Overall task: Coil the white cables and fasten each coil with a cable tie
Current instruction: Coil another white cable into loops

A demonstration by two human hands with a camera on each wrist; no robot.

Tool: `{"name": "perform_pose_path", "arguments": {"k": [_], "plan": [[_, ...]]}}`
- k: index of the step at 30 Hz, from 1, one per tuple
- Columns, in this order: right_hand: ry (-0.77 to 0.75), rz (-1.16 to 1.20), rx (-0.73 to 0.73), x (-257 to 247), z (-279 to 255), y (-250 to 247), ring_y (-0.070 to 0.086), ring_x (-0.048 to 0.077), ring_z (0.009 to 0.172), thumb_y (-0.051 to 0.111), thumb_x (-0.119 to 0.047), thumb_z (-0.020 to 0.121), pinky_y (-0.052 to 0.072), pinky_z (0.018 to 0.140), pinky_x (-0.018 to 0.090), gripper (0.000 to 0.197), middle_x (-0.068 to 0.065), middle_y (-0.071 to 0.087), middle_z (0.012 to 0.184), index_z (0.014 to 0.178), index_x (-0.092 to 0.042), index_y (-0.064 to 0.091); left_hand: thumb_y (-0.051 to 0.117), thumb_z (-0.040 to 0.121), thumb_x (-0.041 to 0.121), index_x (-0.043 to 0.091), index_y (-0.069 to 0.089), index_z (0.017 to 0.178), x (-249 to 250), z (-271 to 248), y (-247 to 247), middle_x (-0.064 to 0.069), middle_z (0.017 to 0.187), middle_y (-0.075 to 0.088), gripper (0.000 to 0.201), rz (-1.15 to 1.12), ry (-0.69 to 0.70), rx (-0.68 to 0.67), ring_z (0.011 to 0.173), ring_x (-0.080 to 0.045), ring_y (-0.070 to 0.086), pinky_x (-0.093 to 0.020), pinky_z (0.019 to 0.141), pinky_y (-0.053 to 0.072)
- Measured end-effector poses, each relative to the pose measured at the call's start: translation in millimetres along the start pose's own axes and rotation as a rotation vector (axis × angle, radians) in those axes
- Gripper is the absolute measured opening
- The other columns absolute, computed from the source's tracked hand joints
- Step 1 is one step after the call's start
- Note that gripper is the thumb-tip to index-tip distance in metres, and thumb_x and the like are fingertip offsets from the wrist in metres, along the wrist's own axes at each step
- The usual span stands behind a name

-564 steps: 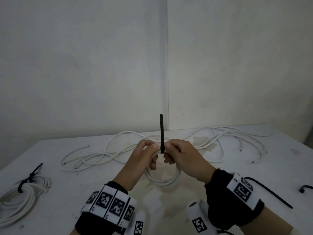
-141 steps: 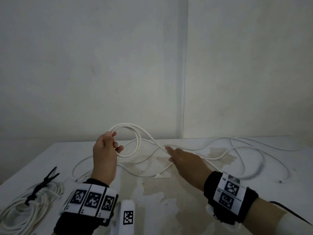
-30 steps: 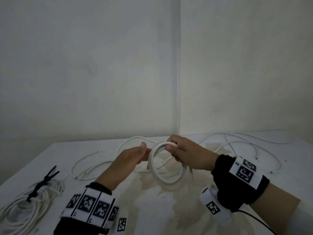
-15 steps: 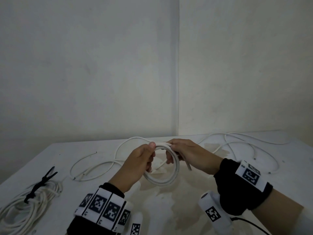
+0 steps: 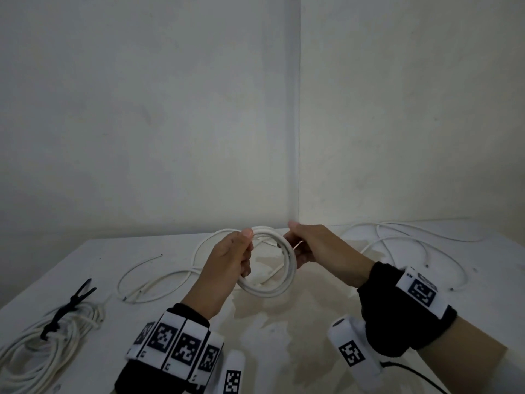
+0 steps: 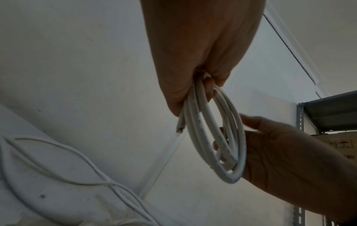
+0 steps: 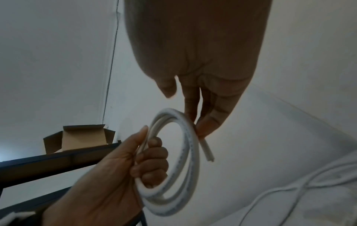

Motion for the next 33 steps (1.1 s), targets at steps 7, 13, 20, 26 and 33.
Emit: {"name": "perform_pose_path", "arguments": {"k": [7,13,20,26,33], "plan": [[-0.062,-0.014,0.03,13,0,8,0.06,0.013,0.07,0.063,-0.005,0.085,0.049,0.068,0.021,0.012,0.004,0.064,0.075,0.083,-0.017,0.062,0.039,0.096,0.032,0.008,0.044,0.074,-3,-1,5,0.013,0.047,0.029,0.033,-0.007,0.018,0.025,0.045,-0.006,0.029,-0.022,0.052,0.032],[0.0,0.257,-0.026,14,-4,14,0.057,0.008,0.058,0.052,-0.001,0.09,0.045,0.061,0.016,0.011,-0.001,0.062,0.066,0.091,-0.009,0.061,0.039,0.096,0.031,0.009,0.045,0.073,-4,-1,5,0.011,0.049,0.03,0.032,-0.016,0.01,0.042,0.048,-0.008,0.029,-0.022,0.051,0.033],[-0.052,-0.065,-0.1,4,-6,8,0.057,0.011,0.069,0.065,-0.005,0.083,0.047,0.062,0.016,0.014,-0.001,0.058,0.075,0.09,-0.015,0.056,0.042,0.095,0.03,0.01,0.049,0.071,-1,0,2,0.006,0.054,0.034,0.032,-0.017,0.031,0.059,0.045,-0.004,0.032,-0.023,0.052,0.033],[-0.005,0.056,-0.181,4,-7,6,0.066,0.013,0.078,0.057,-0.003,0.088,0.052,0.07,0.02,0.013,0.005,0.065,0.08,0.096,-0.012,0.054,0.04,0.096,0.031,0.01,0.049,0.072,0,0,2,0.012,0.042,0.035,0.033,0.027,0.048,0.07,0.041,-0.002,0.032,-0.024,0.053,0.032],[-0.026,0.109,-0.116,-7,-2,12,0.059,0.014,0.073,0.033,-0.033,0.098,0.046,0.082,0.032,0.037,0.0,0.054,0.072,0.104,-0.006,0.057,0.039,0.096,0.032,0.011,0.05,0.072,-2,-3,16,0.007,0.054,0.039,0.033,0.151,0.091,-0.007,0.044,-0.004,0.036,-0.022,0.051,0.033]]}}
Point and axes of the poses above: each hand's wrist, its own z-axis towards the middle knuckle, its own y-axis out of the palm, x = y × z, the point moved 4 cm from there along z, towards the middle knuckle
